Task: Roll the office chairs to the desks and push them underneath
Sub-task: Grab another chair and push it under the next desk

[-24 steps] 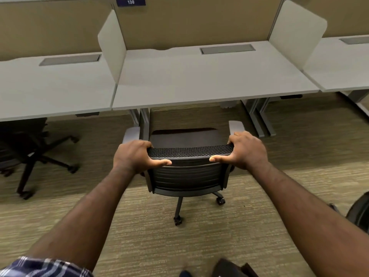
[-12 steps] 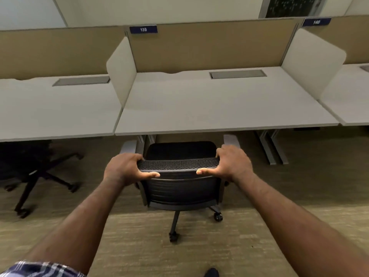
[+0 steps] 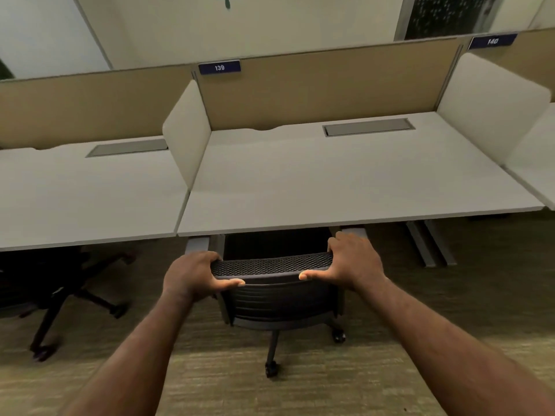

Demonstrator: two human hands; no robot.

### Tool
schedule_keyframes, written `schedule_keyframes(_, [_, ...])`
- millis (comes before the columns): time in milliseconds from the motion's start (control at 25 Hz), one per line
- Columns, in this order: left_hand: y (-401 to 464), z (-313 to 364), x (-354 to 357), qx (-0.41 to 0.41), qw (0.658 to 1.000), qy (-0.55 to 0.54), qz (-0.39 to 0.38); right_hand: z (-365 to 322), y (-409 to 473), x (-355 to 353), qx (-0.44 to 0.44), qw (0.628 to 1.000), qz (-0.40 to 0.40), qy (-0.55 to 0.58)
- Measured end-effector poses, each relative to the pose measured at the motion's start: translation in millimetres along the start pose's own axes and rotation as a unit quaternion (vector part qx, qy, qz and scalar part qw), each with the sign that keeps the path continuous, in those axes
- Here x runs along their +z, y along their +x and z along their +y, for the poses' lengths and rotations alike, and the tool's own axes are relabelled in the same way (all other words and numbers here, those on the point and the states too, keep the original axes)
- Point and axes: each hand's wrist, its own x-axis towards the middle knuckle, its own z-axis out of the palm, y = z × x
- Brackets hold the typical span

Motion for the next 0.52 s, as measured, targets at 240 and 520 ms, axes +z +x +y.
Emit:
schedule_keyframes(240, [35,-18,0,0.007,1.000,0.000,0.009,-6,31,1,0.019,1.000,-0.018,-0.011])
schedule_keyframes(520, [62,-29,-2,0.001,1.000,-0.016,-0.005,-16,54,3,0.039,0.999,-0.021,-0.020])
